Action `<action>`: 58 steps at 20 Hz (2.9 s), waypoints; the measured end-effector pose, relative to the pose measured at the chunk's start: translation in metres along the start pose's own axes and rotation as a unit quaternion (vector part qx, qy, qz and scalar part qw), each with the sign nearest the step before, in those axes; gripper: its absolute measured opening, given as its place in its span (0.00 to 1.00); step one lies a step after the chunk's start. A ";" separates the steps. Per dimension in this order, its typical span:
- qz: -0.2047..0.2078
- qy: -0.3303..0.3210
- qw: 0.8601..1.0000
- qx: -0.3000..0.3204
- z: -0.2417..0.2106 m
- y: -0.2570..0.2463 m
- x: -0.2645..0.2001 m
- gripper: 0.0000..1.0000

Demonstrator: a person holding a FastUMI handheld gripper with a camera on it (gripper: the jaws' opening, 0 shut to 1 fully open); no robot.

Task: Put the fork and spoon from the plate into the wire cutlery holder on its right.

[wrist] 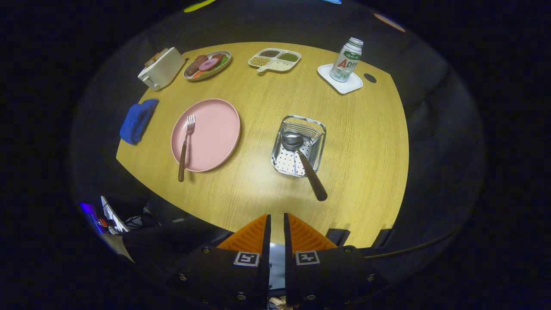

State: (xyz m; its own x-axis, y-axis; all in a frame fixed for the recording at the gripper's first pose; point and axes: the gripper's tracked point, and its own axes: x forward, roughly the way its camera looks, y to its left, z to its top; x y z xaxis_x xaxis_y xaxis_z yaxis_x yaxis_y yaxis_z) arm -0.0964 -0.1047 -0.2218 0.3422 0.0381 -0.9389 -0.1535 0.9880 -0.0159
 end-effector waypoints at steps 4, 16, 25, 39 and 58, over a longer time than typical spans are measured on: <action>0.025 -0.038 0.999 0.013 0.011 0.042 0.015 0.16; 0.088 -0.070 0.994 0.014 0.053 0.147 0.065 0.16; 0.109 -0.045 0.993 0.000 0.073 0.194 0.113 0.16; 0.103 -0.001 0.995 0.004 0.063 0.214 0.171 0.17; 0.123 -0.141 0.980 0.068 0.095 0.163 0.080 0.02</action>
State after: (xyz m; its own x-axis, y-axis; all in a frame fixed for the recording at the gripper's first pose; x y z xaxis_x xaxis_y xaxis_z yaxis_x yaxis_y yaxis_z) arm -0.0058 0.0740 -0.2666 0.5555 0.2987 -0.7760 -0.1446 0.9537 0.2636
